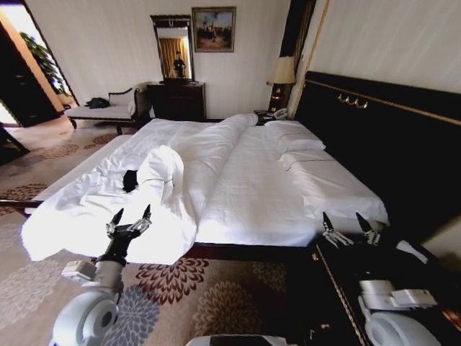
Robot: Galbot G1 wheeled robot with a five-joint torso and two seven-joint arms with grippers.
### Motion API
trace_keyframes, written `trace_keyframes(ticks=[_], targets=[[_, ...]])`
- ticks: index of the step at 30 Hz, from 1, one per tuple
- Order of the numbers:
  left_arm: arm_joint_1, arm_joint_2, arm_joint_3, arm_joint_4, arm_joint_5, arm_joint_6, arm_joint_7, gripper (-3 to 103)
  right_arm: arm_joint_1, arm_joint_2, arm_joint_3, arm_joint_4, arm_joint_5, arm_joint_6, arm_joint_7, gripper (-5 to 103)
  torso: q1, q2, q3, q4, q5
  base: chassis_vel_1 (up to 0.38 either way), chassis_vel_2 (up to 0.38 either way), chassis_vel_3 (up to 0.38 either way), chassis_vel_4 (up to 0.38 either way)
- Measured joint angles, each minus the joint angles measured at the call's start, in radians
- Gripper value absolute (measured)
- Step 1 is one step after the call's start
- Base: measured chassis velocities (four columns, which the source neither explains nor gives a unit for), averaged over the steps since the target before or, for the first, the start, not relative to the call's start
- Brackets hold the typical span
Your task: Fold the clothes on the bed.
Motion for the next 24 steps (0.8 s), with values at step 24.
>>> trace_keyframes(ticks=[24], targets=[[0.001,-0.003,0.013,0.004,0.033,-0.022,-0.001,100,-0.010,0.024,-0.002,0.000,-0.023,0.015,-0.014,100,0.000,0.000,0.000,0.0000,0.0001,-0.100,0.101,0.095,-0.102]])
